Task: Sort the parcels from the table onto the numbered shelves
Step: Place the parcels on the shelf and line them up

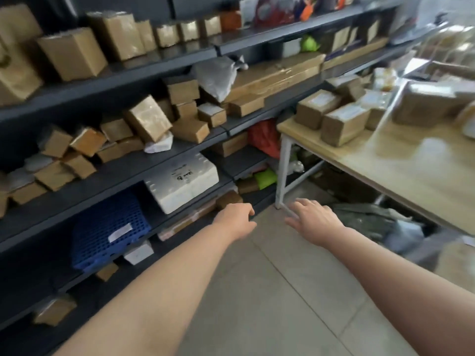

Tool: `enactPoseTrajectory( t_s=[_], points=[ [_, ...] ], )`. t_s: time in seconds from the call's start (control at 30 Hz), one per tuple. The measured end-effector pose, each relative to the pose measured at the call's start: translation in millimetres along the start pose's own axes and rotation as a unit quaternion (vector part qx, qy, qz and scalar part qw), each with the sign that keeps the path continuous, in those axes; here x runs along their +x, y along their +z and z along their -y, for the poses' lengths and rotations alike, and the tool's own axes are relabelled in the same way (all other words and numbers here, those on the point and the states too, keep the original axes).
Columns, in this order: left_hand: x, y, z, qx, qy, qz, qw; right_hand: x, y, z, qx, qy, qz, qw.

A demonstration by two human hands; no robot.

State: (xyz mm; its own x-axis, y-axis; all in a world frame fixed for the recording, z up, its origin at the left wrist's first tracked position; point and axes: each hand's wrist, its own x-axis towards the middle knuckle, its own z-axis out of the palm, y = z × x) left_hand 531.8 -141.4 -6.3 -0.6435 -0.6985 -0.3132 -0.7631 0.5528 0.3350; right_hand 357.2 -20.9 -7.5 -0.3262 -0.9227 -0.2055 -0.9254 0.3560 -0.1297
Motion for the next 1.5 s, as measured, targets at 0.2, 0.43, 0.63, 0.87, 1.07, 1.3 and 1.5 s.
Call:
enactPoseTrajectory(
  t_s=[0.2, 0.43, 0.63, 0.87, 1.07, 1.3, 1.5],
  points=[
    [76.3, 0.0, -91.4, 0.036, 0.082, 0.022, 0.996, -8.3, -16.4, -96.7, 0.051, 0.129, -0.05, 0.989],
    [169.4, -4.6, -158.7, 0.073, 0.176, 0.027, 0.981, 23.6, -28.6, -169.6, 0.082, 0.229, -0.067, 0.968],
    [272.5, -34.5, -191.3, 0.087, 0.223, 0.038, 0.97, 89.4, -50.5, -202.9, 0.095, 0.275, -0.08, 0.953],
    [363.8, -60.6, -200.3, 0.076, 0.229, 0.037, 0.97, 155.3, -57.5, -224.9, 0.135, 0.312, -0.075, 0.937],
    [413.1, -65.7, -198.8, 0.075, 0.203, 0.034, 0.976, 205.6, -69.1, -250.3, 0.153, 0.305, -0.095, 0.935],
    [464.4, -76.0, -217.0, 0.059, 0.18, 0.025, 0.982, 272.7, -82.4, -286.9, 0.16, 0.273, -0.088, 0.944],
    [507.8, -91.1, -245.9, 0.018, 0.147, 0.0, 0.989, 311.9, -97.5, -327.5, 0.179, 0.264, -0.079, 0.944]
  ],
)
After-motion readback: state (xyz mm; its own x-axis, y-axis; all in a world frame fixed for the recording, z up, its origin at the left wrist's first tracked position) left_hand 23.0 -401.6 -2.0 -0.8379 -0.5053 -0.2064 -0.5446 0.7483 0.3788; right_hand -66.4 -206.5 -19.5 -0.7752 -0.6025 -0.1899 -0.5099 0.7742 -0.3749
